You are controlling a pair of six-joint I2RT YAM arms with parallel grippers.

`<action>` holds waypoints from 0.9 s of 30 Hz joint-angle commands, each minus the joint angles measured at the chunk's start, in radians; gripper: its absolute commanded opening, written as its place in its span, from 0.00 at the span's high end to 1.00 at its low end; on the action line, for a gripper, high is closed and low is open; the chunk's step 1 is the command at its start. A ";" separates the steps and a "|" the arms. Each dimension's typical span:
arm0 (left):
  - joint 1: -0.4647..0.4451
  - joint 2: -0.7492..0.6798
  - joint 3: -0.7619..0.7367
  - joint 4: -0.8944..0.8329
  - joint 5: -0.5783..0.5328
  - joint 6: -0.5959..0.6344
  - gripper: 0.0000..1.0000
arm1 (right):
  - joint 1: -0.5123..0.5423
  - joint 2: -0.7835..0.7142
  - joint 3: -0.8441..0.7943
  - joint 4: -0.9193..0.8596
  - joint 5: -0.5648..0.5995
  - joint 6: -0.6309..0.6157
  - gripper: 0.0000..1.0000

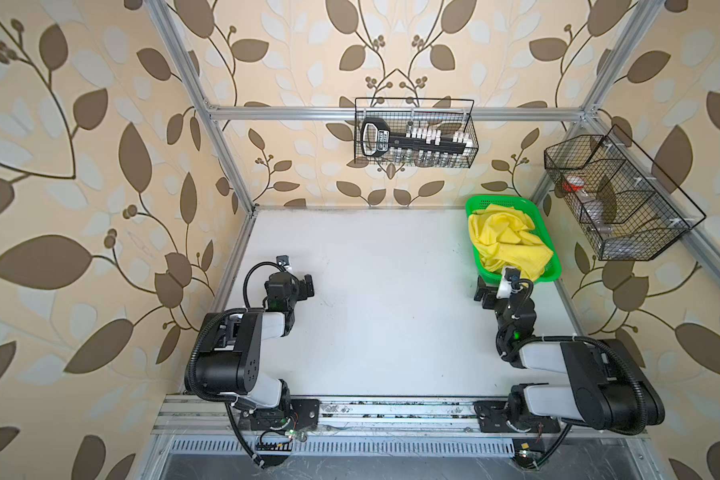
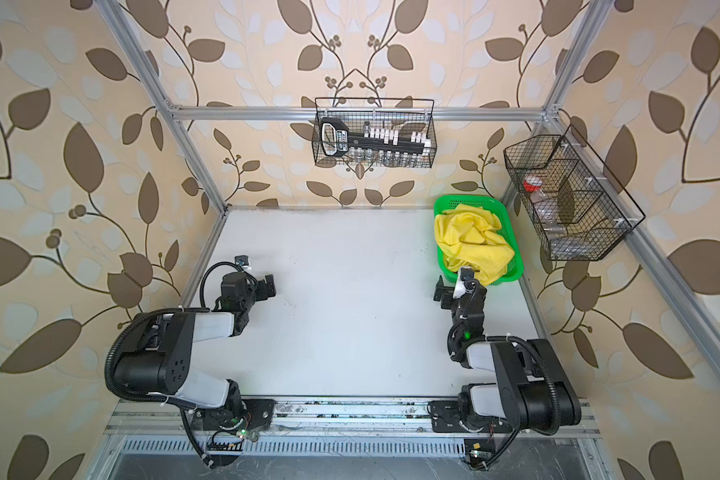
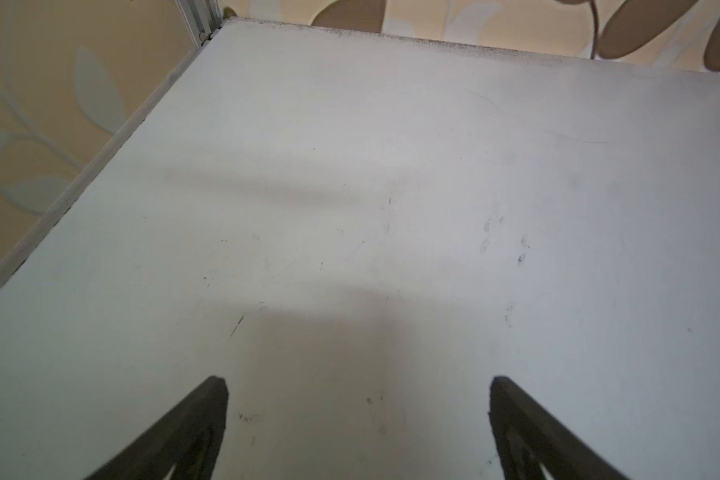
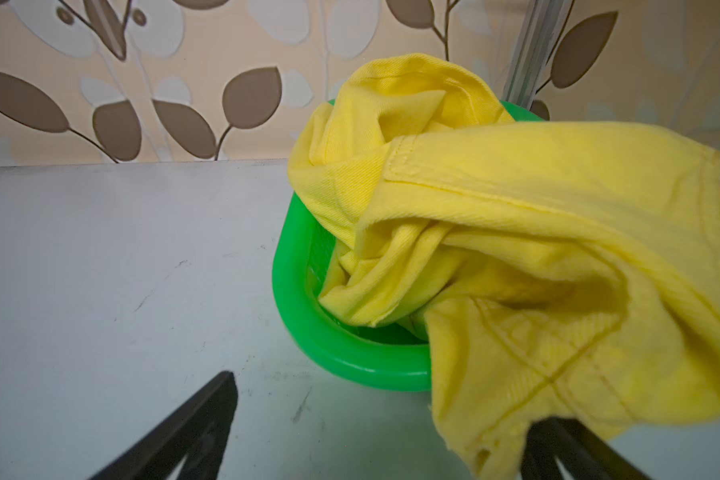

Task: Fold and stack the trousers

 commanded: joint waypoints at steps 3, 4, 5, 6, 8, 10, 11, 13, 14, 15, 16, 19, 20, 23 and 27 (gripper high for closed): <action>0.004 -0.002 -0.006 0.041 0.004 -0.008 0.01 | 0.004 0.002 0.005 0.033 -0.002 -0.004 0.00; 0.005 -0.002 -0.006 0.040 0.004 -0.007 0.01 | 0.004 0.003 0.005 0.032 -0.002 -0.004 0.00; 0.004 -0.002 -0.005 0.041 0.004 -0.007 0.01 | 0.003 0.002 0.006 0.032 -0.002 -0.003 0.00; 0.004 -0.001 -0.005 0.040 0.004 -0.007 0.01 | 0.003 0.003 0.006 0.033 -0.002 -0.005 0.00; 0.004 -0.002 -0.004 0.039 0.004 -0.007 0.01 | 0.003 0.001 0.004 0.033 -0.002 -0.004 0.00; 0.005 -0.001 -0.004 0.040 0.004 -0.007 0.01 | 0.003 0.002 0.004 0.033 -0.002 -0.005 0.00; 0.005 -0.001 -0.004 0.039 0.005 -0.007 0.01 | 0.003 0.003 0.005 0.033 -0.003 -0.004 0.00; 0.004 0.000 -0.003 0.039 0.005 -0.007 0.01 | -0.002 0.004 0.006 0.033 -0.013 -0.002 0.00; 0.005 0.000 -0.002 0.039 0.006 -0.007 0.01 | -0.004 0.001 0.006 0.033 -0.019 -0.001 0.00; 0.004 0.000 -0.003 0.038 0.006 -0.007 0.01 | -0.006 0.002 0.005 0.032 -0.022 0.000 0.00; 0.004 -0.001 -0.002 0.037 0.005 -0.007 0.01 | -0.007 0.001 0.006 0.031 -0.023 0.002 0.00; 0.005 0.000 -0.002 0.038 0.006 -0.007 0.01 | -0.019 0.004 0.008 0.029 -0.046 0.007 0.00; 0.005 0.000 -0.002 0.037 0.006 -0.007 0.01 | -0.023 0.004 0.008 0.028 -0.053 0.010 0.00; 0.005 -0.006 -0.007 0.042 0.006 -0.007 0.01 | -0.024 -0.003 0.004 0.025 -0.054 0.008 0.00; -0.004 -0.086 0.022 -0.053 0.013 0.011 0.01 | 0.000 -0.077 0.011 -0.034 -0.050 -0.021 0.00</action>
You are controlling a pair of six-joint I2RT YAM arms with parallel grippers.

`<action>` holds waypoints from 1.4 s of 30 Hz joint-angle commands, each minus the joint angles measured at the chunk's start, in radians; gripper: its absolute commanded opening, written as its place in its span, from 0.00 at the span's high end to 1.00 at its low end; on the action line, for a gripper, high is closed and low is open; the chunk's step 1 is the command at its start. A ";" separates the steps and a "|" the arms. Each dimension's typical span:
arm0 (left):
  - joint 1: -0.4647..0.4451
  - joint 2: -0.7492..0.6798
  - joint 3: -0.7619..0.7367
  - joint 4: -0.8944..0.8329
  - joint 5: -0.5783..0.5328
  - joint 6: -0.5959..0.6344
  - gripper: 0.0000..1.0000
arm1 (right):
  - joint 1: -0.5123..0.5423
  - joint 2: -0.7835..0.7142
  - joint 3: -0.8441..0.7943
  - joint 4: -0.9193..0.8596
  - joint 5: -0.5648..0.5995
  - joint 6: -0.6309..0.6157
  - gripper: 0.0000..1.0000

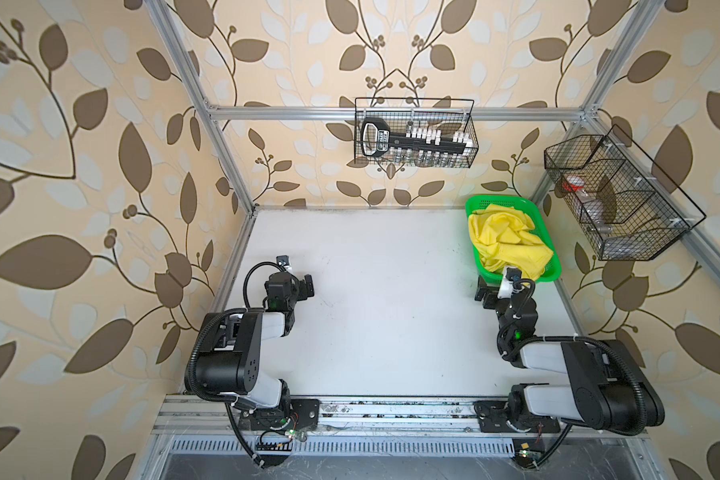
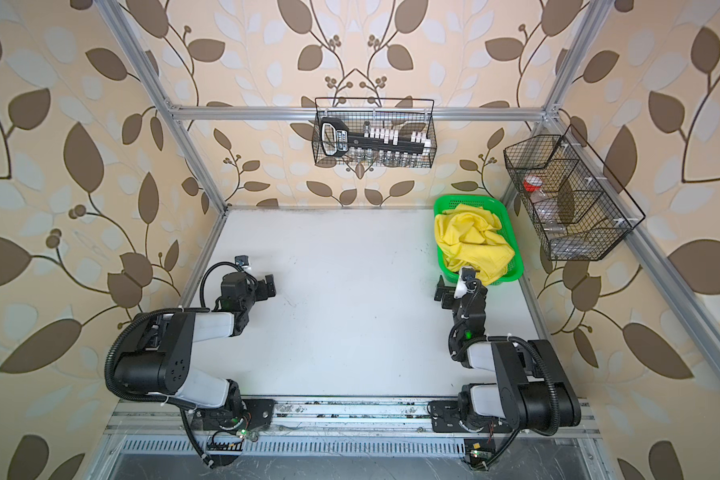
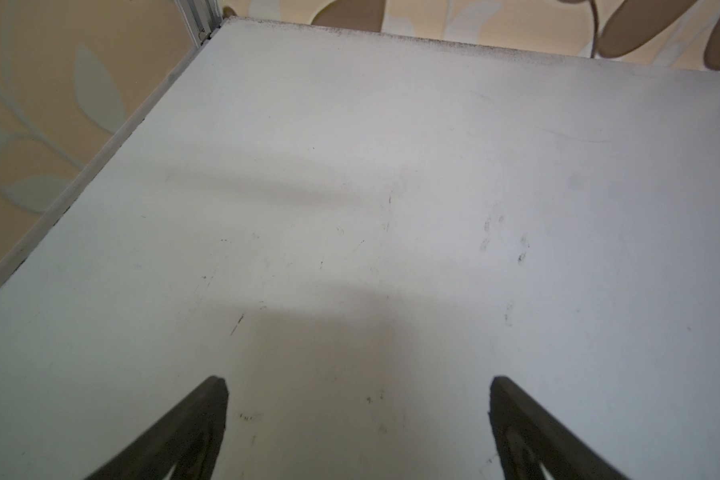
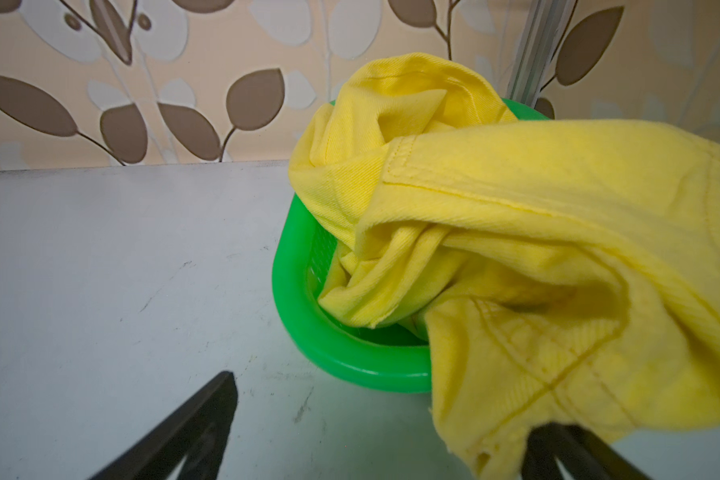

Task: Fold and stack the trousers

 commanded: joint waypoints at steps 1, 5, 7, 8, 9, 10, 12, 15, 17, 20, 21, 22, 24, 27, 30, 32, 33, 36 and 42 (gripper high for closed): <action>-0.004 -0.108 0.032 -0.075 0.005 0.008 0.01 | 0.034 -0.090 0.009 -0.044 0.005 -0.039 0.00; -0.003 -0.240 0.050 -0.192 -0.007 -0.013 0.01 | 0.061 -0.247 0.012 -0.185 0.015 -0.054 0.00; -0.005 -0.307 0.087 -0.295 0.005 -0.037 0.01 | 0.067 -0.344 0.015 -0.272 0.006 -0.045 0.00; -0.006 -0.330 0.110 -0.345 0.004 -0.056 0.01 | 0.069 -0.383 0.023 -0.307 0.001 -0.039 0.00; -0.007 -0.350 0.143 -0.410 0.001 -0.085 0.01 | 0.070 -0.430 0.041 -0.369 -0.011 -0.030 0.00; -0.009 -0.364 0.179 -0.476 -0.004 -0.118 0.01 | 0.069 -0.463 0.078 -0.429 -0.033 -0.024 0.00; -0.013 -0.370 0.252 -0.602 -0.003 -0.181 0.01 | 0.052 -0.487 0.167 -0.603 -0.087 -0.013 0.00; -0.020 -0.345 0.368 -0.764 0.086 -0.263 0.01 | -0.022 -0.421 0.319 -0.774 -0.184 -0.003 0.00; -0.042 -0.330 0.405 -0.795 0.155 -0.290 0.01 | -0.061 -0.359 0.416 -0.870 -0.205 -0.023 0.00; -0.080 -0.309 0.449 -0.807 0.266 -0.336 0.01 | -0.112 -0.257 0.559 -1.000 -0.216 -0.038 0.00; -0.093 -0.297 0.464 -0.805 0.308 -0.365 0.01 | -0.128 -0.210 0.620 -1.059 -0.224 -0.051 0.00; -0.107 -0.285 0.474 -0.798 0.353 -0.384 0.01 | -0.141 -0.166 0.670 -1.107 -0.226 -0.059 0.00; -0.142 -0.262 0.494 -0.796 0.399 -0.403 0.01 | -0.163 -0.086 0.748 -1.186 -0.222 -0.073 0.00; -0.178 -0.211 0.524 -0.788 0.471 -0.441 0.01 | -0.185 0.022 0.836 -1.239 -0.193 -0.066 0.00; -0.194 -0.166 0.536 -0.765 0.532 -0.468 0.01 | -0.189 0.146 0.937 -1.297 -0.150 -0.032 0.00; -0.195 -0.147 0.535 -0.744 0.561 -0.481 0.01 | -0.189 0.223 1.001 -1.335 -0.157 -0.039 0.00; -0.196 -0.138 0.538 -0.735 0.581 -0.485 0.01 | -0.195 0.259 1.036 -1.356 -0.166 -0.046 0.00; -0.196 -0.121 0.552 -0.739 0.609 -0.490 0.01 | -0.212 0.350 1.121 -1.414 -0.205 -0.069 0.00; -0.196 -0.111 0.553 -0.739 0.631 -0.487 0.01 | -0.217 0.507 1.226 -1.502 -0.205 -0.191 0.00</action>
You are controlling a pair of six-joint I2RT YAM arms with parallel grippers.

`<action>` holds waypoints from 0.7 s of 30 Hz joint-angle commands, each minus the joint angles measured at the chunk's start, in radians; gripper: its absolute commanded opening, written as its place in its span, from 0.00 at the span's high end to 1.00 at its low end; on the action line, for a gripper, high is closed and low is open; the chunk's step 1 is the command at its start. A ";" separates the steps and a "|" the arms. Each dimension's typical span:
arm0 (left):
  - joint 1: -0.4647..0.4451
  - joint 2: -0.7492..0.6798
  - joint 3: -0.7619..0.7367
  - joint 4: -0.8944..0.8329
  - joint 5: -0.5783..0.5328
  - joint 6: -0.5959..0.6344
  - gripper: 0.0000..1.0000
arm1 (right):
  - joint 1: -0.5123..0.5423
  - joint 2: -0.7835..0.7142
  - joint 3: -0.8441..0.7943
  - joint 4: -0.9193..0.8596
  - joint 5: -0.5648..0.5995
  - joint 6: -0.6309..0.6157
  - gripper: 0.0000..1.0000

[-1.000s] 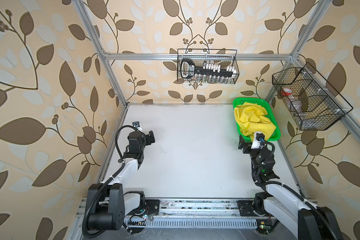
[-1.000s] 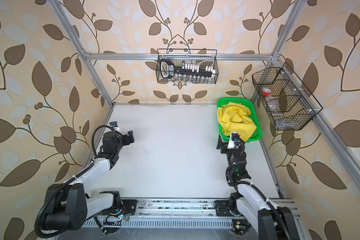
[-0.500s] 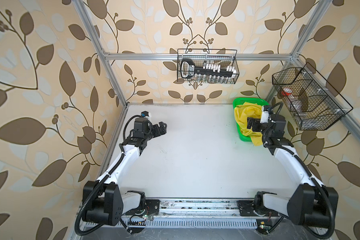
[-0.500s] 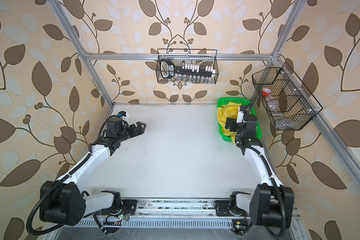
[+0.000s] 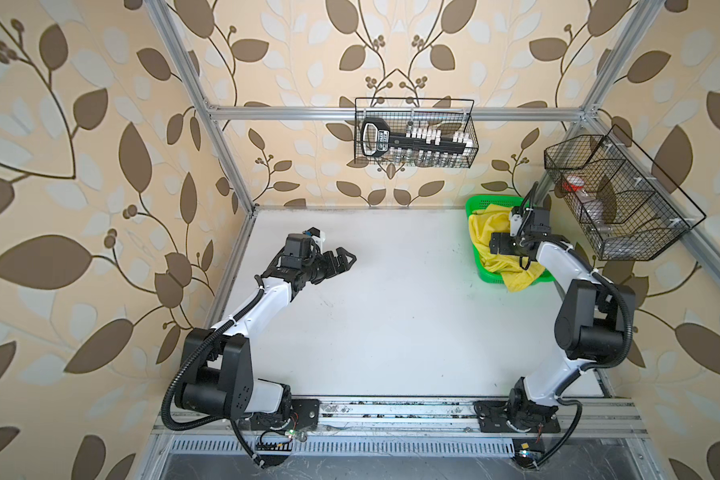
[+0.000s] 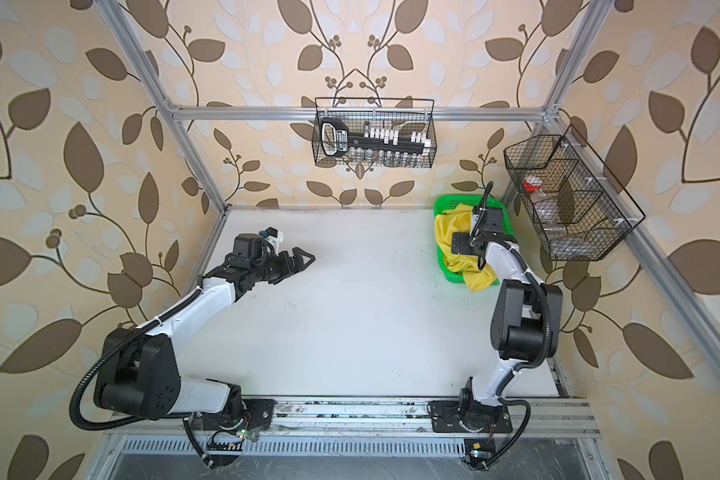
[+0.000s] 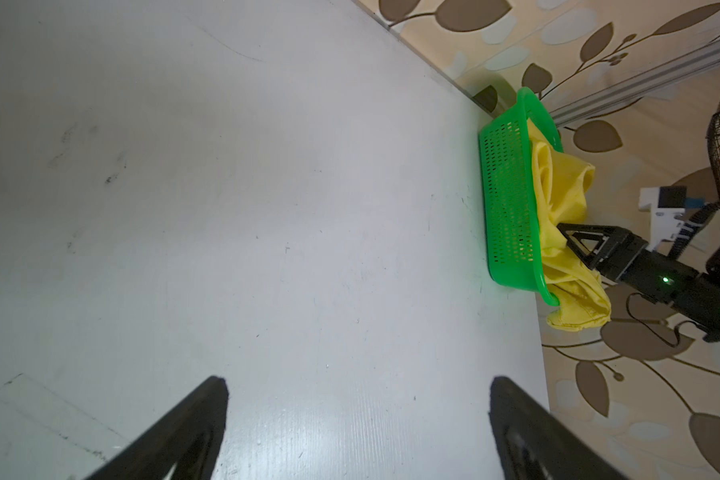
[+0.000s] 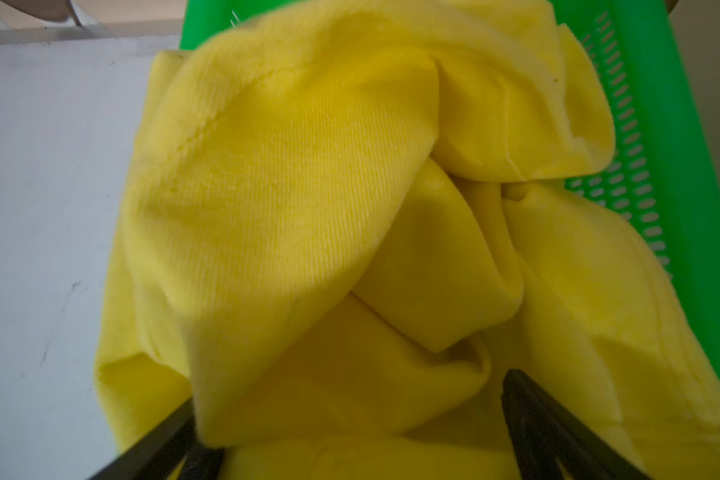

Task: Fold and stack the trousers
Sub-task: 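Reach the right gripper into the green basket and grasp the yellow trousers, then lift the yellow trousers out of the basket with the right gripper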

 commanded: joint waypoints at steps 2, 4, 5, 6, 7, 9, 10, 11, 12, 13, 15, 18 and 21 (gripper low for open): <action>0.000 -0.002 0.051 0.026 0.038 -0.012 0.01 | -0.001 0.087 0.057 -0.083 -0.024 -0.142 0.00; 0.000 -0.005 0.040 0.049 0.041 -0.017 0.01 | 0.010 0.128 0.069 -0.069 -0.021 -0.208 0.00; 0.000 -0.005 0.040 0.049 0.042 -0.018 0.01 | 0.011 0.152 0.082 -0.075 -0.014 -0.214 0.00; 0.000 -0.004 0.044 0.042 0.044 -0.017 0.01 | 0.006 0.182 0.104 -0.089 -0.019 -0.207 0.00; 0.000 -0.002 0.050 0.030 0.044 -0.012 0.01 | 0.002 0.204 0.118 -0.096 -0.031 -0.192 0.00; 0.000 0.000 0.054 0.014 0.042 0.002 0.01 | 0.002 0.246 0.130 -0.098 -0.048 -0.180 0.00; 0.000 -0.001 0.053 0.007 0.041 0.008 0.01 | 0.003 0.263 0.138 -0.104 -0.041 -0.178 0.02; 0.000 -0.001 0.054 0.004 0.039 0.010 0.01 | 0.003 0.273 0.140 -0.107 -0.040 -0.177 0.06; 0.000 -0.002 0.054 0.000 0.038 0.012 0.01 | 0.001 0.282 0.143 -0.110 -0.044 -0.177 0.13; 0.000 -0.001 0.054 -0.004 0.039 0.011 0.01 | -0.003 0.286 0.148 -0.115 -0.044 -0.172 0.24; 0.000 0.004 0.054 -0.004 0.042 0.012 0.01 | -0.010 0.277 0.149 -0.113 -0.054 -0.167 0.45; -0.001 0.019 0.062 -0.006 0.049 0.011 0.01 | -0.007 0.232 0.145 -0.110 -0.049 -0.169 0.69; -0.001 0.037 0.078 -0.003 0.054 0.010 0.01 | -0.005 0.147 0.135 -0.097 -0.071 -0.141 0.85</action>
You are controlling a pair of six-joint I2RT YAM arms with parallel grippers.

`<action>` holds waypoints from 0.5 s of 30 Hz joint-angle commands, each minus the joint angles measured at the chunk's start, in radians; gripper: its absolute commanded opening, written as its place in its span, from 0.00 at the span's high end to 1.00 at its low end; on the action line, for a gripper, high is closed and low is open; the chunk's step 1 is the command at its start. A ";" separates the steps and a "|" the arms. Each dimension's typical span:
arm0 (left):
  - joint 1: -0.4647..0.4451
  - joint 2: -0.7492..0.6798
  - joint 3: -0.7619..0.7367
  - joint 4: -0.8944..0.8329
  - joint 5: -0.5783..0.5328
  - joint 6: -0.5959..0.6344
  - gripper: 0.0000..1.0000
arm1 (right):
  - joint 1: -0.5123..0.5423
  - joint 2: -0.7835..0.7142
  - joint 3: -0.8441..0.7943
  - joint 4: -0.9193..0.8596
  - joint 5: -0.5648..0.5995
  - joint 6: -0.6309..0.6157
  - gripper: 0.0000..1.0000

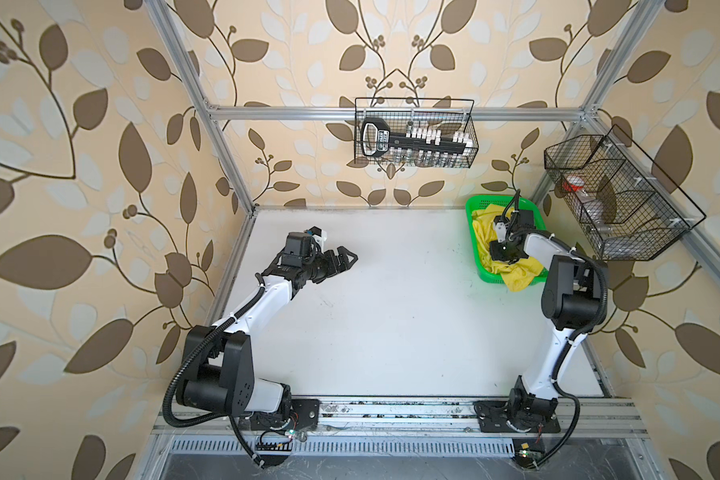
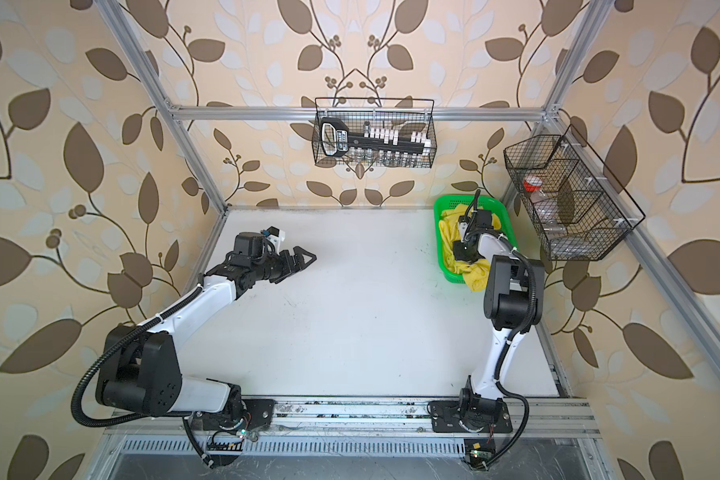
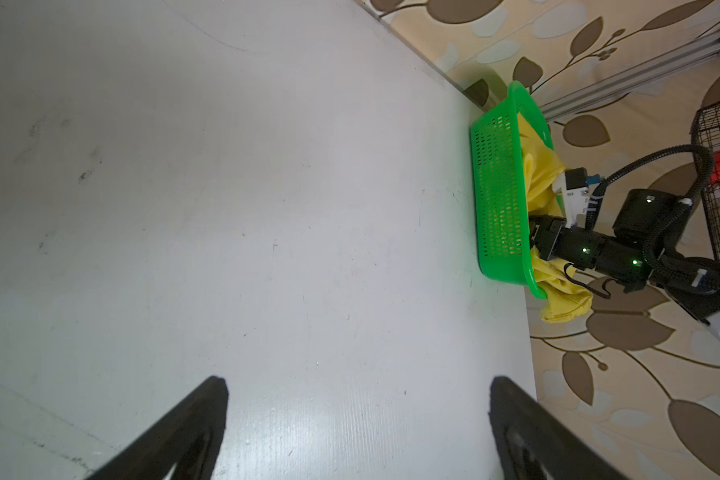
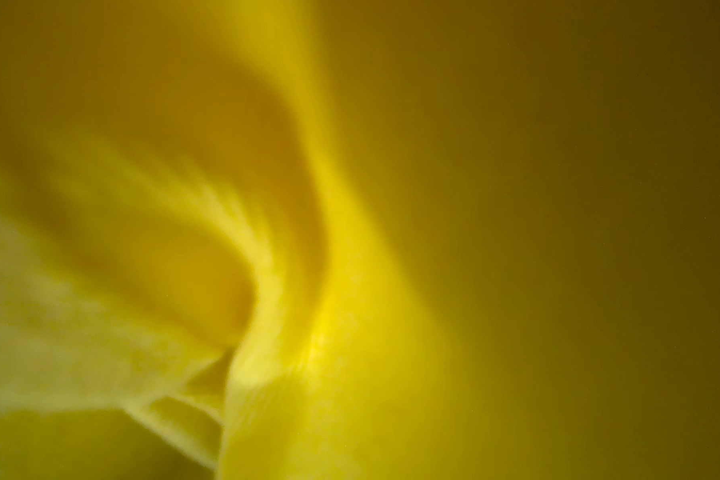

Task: Fold and stack the trousers
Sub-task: 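Lift the yellow trousers out of the basket with the right gripper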

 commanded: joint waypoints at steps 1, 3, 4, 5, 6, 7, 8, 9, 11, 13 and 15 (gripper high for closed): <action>0.000 0.016 0.059 0.006 0.029 0.015 0.01 | 0.001 -0.123 -0.010 -0.018 -0.032 0.014 0.89; 0.000 0.021 0.072 0.004 0.029 0.018 0.01 | 0.020 -0.204 -0.046 0.028 -0.011 0.034 0.91; 0.000 0.021 0.076 0.006 0.029 0.017 0.01 | 0.037 -0.248 -0.063 0.048 0.013 0.033 0.92; 0.000 0.051 0.079 0.010 0.030 0.017 0.01 | 0.050 -0.283 -0.075 0.066 0.034 0.029 0.93; 0.000 0.060 0.084 0.011 0.033 0.016 0.01 | 0.067 -0.325 -0.093 0.095 0.055 0.028 0.93; 0.000 0.067 0.089 0.008 0.036 0.014 0.01 | 0.081 -0.366 -0.111 0.126 0.087 0.027 0.94; -0.001 0.068 0.090 0.008 0.040 0.015 0.01 | 0.090 -0.400 -0.124 0.152 0.112 0.023 0.94; -0.001 0.071 0.091 0.007 0.041 0.018 0.01 | 0.101 -0.433 -0.133 0.173 0.137 0.015 0.94; 0.000 0.067 0.089 0.002 0.040 0.024 0.01 | 0.129 -0.497 -0.140 0.212 0.197 -0.021 0.96; -0.001 0.061 0.086 -0.004 0.035 0.029 0.01 | 0.160 -0.554 -0.133 0.250 0.239 -0.067 0.97; 0.000 0.058 0.084 -0.009 0.034 0.030 0.01 | 0.195 -0.608 -0.117 0.281 0.268 -0.111 0.98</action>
